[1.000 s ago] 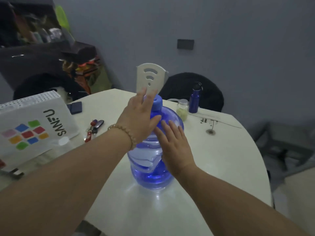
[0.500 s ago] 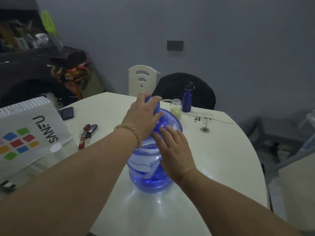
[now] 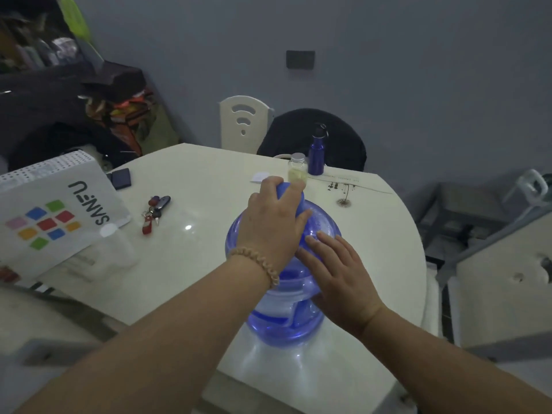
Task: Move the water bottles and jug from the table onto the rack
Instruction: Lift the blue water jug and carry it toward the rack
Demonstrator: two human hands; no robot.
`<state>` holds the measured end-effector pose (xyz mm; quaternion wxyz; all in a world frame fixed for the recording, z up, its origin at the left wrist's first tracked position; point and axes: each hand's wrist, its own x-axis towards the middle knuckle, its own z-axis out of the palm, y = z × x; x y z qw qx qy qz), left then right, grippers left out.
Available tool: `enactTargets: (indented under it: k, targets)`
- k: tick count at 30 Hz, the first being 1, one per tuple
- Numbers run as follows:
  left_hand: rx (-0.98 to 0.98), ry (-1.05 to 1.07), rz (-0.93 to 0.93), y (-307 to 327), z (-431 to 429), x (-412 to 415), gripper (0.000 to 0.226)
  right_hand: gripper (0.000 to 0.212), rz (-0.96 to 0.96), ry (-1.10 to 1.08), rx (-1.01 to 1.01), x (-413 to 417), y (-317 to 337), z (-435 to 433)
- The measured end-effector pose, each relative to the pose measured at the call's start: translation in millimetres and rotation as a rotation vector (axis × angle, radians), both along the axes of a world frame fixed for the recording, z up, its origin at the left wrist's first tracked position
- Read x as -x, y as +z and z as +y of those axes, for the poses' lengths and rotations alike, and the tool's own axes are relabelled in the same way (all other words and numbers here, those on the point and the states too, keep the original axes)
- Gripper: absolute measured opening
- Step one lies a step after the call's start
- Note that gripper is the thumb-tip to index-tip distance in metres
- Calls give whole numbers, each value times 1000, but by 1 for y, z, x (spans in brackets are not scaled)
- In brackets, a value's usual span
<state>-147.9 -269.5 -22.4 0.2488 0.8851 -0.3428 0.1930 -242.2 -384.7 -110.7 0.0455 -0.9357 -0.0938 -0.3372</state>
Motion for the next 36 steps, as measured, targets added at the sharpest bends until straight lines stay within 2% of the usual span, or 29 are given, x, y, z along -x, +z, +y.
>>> enactTargets:
  k: [10, 17, 22, 27, 30, 33, 36]
  targets:
    - [11, -38, -46, 0, -24, 95, 46, 108, 108, 58, 8, 95, -12, -39]
    - [0, -87, -26, 15, -32, 126, 48, 98, 109, 123, 64, 130, -8, -74]
    - [-106, -175, -91, 22, -31, 127, 44, 95, 72, 198, 83, 138, -10, -86]
    - [-150, -356, -85, 20, -28, 115, 39, 92, 2, 299, 127, 124, -9, -95]
    - [-96, -415, -152, 11, -27, 107, 36, 85, -51, 414, 183, 110, -7, -99]
    - [-10, -417, -204, 6, -29, 103, 31, 71, -107, 456, 144, 101, -9, -97]
    - [-11, -453, -231, 6, -31, 99, 32, 69, -133, 465, 97, 100, -14, -97]
